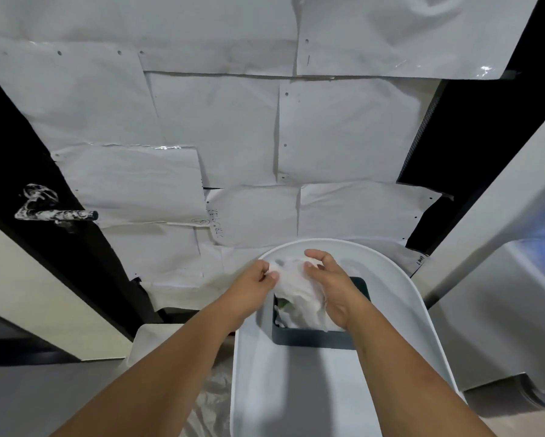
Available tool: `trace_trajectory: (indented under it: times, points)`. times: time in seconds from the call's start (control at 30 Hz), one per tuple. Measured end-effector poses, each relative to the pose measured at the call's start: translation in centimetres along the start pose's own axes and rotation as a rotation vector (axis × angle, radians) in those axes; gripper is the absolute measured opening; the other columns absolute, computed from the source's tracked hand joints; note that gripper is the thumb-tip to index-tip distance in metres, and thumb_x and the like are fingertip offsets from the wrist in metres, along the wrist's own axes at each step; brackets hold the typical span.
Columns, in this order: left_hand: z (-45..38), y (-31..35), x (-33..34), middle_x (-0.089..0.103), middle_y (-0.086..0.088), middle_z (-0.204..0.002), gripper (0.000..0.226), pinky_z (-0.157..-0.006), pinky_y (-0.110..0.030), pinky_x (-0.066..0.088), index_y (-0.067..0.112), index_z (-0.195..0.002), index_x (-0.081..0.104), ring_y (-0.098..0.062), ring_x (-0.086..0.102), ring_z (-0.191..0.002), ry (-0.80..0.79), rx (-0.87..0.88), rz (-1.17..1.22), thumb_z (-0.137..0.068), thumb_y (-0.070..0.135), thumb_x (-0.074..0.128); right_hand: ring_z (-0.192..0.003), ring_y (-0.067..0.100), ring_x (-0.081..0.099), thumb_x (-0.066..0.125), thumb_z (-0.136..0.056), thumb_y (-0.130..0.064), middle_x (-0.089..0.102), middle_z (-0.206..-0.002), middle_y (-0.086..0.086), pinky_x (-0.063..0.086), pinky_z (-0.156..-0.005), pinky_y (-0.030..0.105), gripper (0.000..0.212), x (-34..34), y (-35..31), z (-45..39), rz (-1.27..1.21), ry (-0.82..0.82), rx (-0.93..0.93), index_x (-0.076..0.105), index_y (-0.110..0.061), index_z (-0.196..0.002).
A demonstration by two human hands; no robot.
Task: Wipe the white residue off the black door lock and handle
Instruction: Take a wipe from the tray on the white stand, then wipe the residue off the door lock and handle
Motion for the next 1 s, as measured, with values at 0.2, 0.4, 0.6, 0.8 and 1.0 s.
trace_trajectory:
  times: [0.2, 0.4, 0.6, 0.8, 1.0]
  points:
    - [1.4, -0.3, -3.0, 0.062, -0.009, -0.109, 0.011, -0.089, -0.054, 0.054, 0.023, -0.101, 0.052, -0.029, 0.062, -0.101, 0.176, -0.072, 0.290, -0.100, 0.032, 0.045, -0.092, 0.024, 0.061, 0.057, -0.088, 0.002, 0.060, -0.111, 0.014, 0.050, -0.079, 0.036, 0.033, 3.3, -1.0, 0.4, 0.202, -0.140, -0.062, 0.066, -0.023, -0.109]
    - [3.8, -1.3, -7.1, 0.058, -0.008, -0.099, 0.018, -0.062, -0.038, 0.051, 0.021, -0.098, 0.053, -0.024, 0.055, -0.082, 0.339, -0.076, 0.270, -0.101, 0.035, 0.042, -0.076, 0.019, 0.060, 0.061, -0.091, -0.016, 0.070, -0.088, 0.009, 0.047, -0.070, 0.034, 0.012, 6.3, 0.4, 0.2, 0.556, -0.193, -0.042, 0.073, -0.014, -0.088]
    - [6.8, -2.8, -11.0, 0.058, -0.010, -0.119, 0.025, -0.083, -0.045, 0.056, 0.026, -0.115, 0.049, -0.027, 0.062, -0.102, 0.369, -0.058, 0.348, -0.094, 0.038, 0.057, -0.067, 0.015, 0.056, 0.058, -0.093, -0.027, 0.065, -0.076, 0.003, 0.042, -0.058, 0.023, 0.021, 10.2, 0.6, 0.3, 0.639, -0.185, -0.074, 0.067, -0.012, -0.082]
    - [9.5, -4.1, -13.8, 0.048, 0.007, -0.136, 0.054, -0.098, -0.028, 0.042, 0.040, -0.126, 0.057, -0.016, 0.045, -0.126, 0.193, -0.030, 0.214, -0.081, 0.019, 0.077, -0.068, 0.018, 0.058, 0.054, -0.095, -0.029, 0.063, -0.066, 0.002, 0.045, -0.070, 0.031, 0.023, 15.0, 0.8, 0.6, 0.602, -0.206, -0.104, 0.064, -0.017, -0.078]
    - [12.5, -6.7, -19.9, 0.066, 0.003, -0.108, 0.026, -0.083, -0.028, 0.046, 0.020, -0.106, 0.070, -0.016, 0.058, -0.106, 0.365, -0.137, 0.016, -0.093, 0.040, 0.059, -0.062, 0.010, 0.047, 0.053, -0.096, -0.028, 0.056, -0.062, 0.000, 0.039, -0.062, 0.024, 0.023, 21.0, 1.8, 1.7, 0.608, -0.224, -0.128, 0.062, -0.017, -0.079]
Point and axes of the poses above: each hand's wrist, its own z-axis away from the middle knuckle, its own x-axis out of the palm, y = z × x, the point moved 10 cm from there along -z, towards the middle knuckle
